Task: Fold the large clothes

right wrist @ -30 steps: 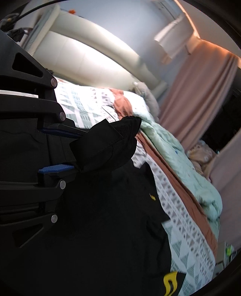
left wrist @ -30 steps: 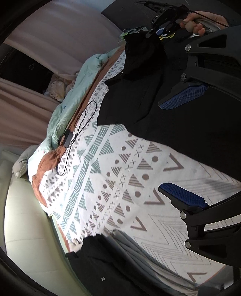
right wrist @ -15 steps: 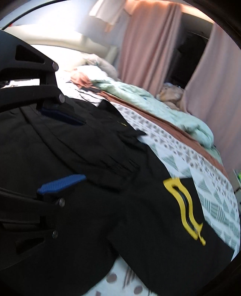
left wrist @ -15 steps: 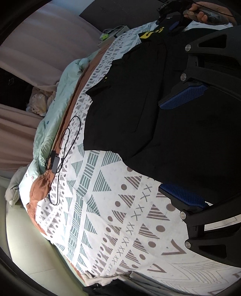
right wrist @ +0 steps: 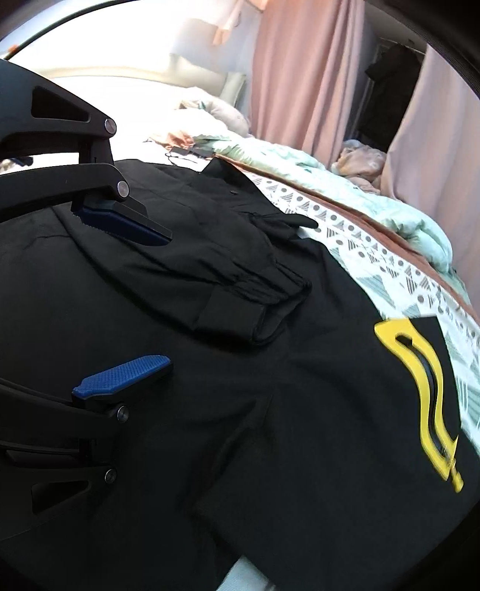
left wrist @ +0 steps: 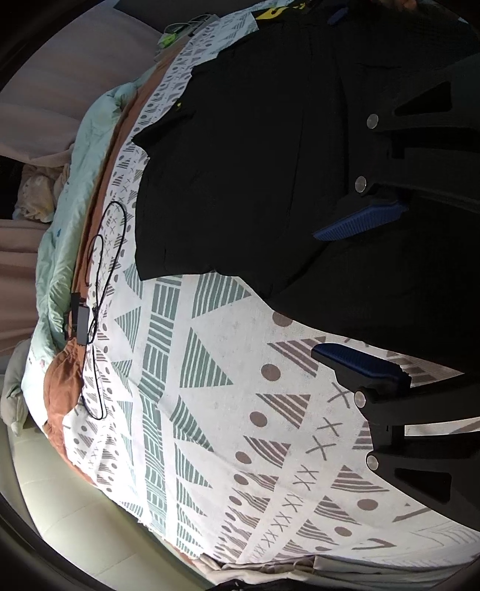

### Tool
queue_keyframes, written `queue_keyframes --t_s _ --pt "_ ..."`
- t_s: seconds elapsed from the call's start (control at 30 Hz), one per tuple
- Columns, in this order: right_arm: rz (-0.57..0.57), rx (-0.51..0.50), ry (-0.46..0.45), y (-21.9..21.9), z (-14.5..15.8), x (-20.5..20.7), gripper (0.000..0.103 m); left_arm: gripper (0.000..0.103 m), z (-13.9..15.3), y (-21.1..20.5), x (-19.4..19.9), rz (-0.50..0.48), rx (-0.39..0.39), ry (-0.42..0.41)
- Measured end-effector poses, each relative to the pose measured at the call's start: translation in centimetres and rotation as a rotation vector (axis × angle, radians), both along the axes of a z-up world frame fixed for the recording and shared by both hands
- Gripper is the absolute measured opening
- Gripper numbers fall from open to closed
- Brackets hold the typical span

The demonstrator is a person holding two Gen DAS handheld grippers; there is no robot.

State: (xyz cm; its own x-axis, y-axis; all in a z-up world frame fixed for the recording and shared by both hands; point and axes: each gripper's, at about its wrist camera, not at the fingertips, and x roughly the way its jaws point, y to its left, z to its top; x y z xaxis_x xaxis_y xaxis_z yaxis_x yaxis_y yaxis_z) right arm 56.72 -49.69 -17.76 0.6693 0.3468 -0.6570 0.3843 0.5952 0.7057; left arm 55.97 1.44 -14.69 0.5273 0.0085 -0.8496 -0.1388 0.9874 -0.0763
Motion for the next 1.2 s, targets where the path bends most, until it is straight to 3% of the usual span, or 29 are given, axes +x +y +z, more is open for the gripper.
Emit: queue_keyframes --t_s 0.1,0.2,0.3,0.37,0.57,0.67,0.77,0.9,0.93,1.03,1.2 --pt "0.009 -0.001 -0.021 0.1 -0.6 0.9 0.063 0.058 -1.0 -0.1 1.0 -0.012 0.048 0.018" --pt "-0.015 -0.016 -0.030 -0.1 -0.9 1.3 0.053 0.045 -2.2 0.2 1.9 -0.011 0.058 0.050" --pt "-0.034 -0.026 -0.018 -0.1 -1.6 1.4 0.014 0.038 -3.1 0.2 2.4 -0.012 0.083 0.060" --pt "-0.032 -0.006 -0.030 -0.3 -2.0 0.5 0.004 0.037 -3.3 0.2 2.7 -0.005 0.092 0.058" --pt "-0.062 0.015 -0.016 -0.4 -1.4 -2.7 0.004 0.037 -2.6 0.1 2.1 0.060 0.092 0.064" --pt "-0.060 0.053 -0.014 -0.5 -1.4 -3.6 0.004 0.037 -1.8 -0.4 1.0 0.054 0.053 0.046" --pt "-0.062 0.076 -0.010 -0.7 -1.2 -4.0 0.004 0.045 -0.6 -1.2 -0.2 0.034 0.021 0.027" --pt "-0.056 0.099 0.022 -0.7 -1.2 -4.7 0.006 0.092 1.6 -2.5 -1.9 0.007 -0.063 -0.045" --pt "-0.050 0.105 0.034 -0.9 -0.8 -5.0 0.011 0.097 2.4 -3.0 -2.5 0.008 -0.071 -0.076" --pt "-0.070 0.091 -0.023 -2.0 1.5 -6.2 0.049 0.097 4.0 -4.6 -3.4 0.002 -0.107 -0.116" --pt "-0.167 -0.008 -0.069 -5.3 4.6 -9.7 0.052 0.097 4.8 -7.6 -4.5 -0.014 -0.188 -0.125"
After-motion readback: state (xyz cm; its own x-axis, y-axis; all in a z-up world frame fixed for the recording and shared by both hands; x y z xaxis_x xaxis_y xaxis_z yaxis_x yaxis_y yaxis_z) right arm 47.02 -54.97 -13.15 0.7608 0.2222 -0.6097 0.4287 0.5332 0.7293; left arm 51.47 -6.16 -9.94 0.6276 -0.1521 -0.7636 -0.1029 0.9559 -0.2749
